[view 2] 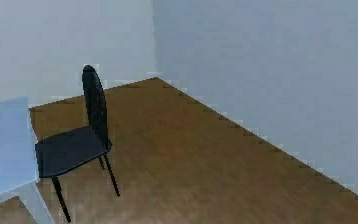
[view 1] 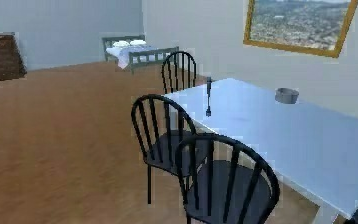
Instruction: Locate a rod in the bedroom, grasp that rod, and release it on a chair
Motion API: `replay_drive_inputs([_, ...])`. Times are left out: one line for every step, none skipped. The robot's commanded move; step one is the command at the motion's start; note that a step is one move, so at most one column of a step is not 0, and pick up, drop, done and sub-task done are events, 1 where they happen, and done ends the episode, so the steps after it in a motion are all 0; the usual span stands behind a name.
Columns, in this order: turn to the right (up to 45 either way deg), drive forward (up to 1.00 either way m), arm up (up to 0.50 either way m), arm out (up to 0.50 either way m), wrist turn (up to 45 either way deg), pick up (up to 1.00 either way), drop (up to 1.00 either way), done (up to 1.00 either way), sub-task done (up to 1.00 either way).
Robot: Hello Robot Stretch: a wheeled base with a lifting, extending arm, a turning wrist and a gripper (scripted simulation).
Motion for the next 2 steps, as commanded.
replay_drive_inputs([-45.0, 0.0, 0.0, 0.0, 0.0, 0.0, 0.0, 0.0, 0.0])
replay_drive_inputs([-33.0, 0.0, 0.0, 0.0, 0.0, 0.0, 0.0, 0.0, 0.0])
